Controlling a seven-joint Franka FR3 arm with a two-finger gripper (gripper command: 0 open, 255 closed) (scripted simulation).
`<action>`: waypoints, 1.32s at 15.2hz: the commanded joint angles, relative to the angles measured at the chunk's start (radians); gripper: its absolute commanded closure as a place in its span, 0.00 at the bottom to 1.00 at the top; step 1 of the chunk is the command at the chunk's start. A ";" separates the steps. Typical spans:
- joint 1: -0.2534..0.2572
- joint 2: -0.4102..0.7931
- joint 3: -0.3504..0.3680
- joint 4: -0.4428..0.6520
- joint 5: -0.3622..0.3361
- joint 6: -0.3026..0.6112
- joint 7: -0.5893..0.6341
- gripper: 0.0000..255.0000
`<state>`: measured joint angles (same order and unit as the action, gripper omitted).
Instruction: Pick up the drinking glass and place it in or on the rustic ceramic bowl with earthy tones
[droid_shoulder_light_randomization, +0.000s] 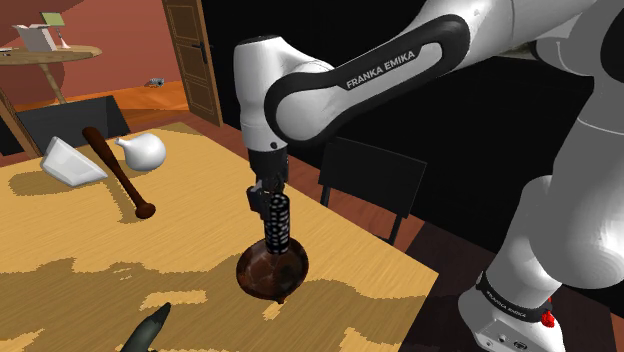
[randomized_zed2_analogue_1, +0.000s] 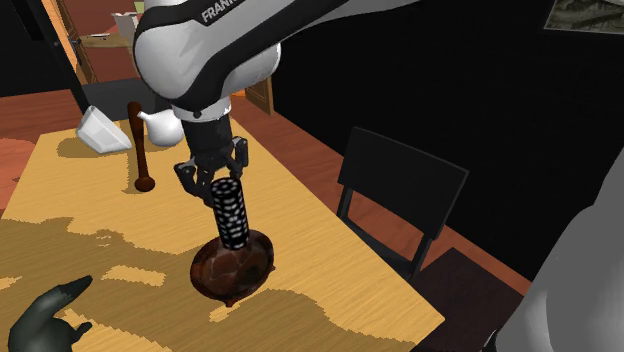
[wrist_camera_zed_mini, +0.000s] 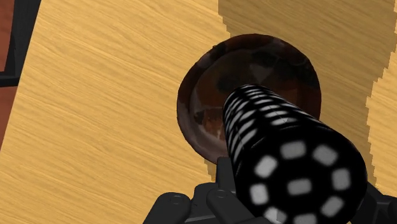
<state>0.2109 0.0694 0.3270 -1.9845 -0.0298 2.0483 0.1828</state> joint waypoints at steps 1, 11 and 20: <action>0.000 0.009 0.000 -0.018 -0.004 0.028 0.002 1.00; 0.003 0.046 -0.002 -0.066 -0.019 0.110 0.013 1.00; 0.003 0.046 -0.002 -0.066 -0.019 0.110 0.013 0.00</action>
<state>0.2135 0.1150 0.3254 -2.0506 -0.0491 2.1584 0.1961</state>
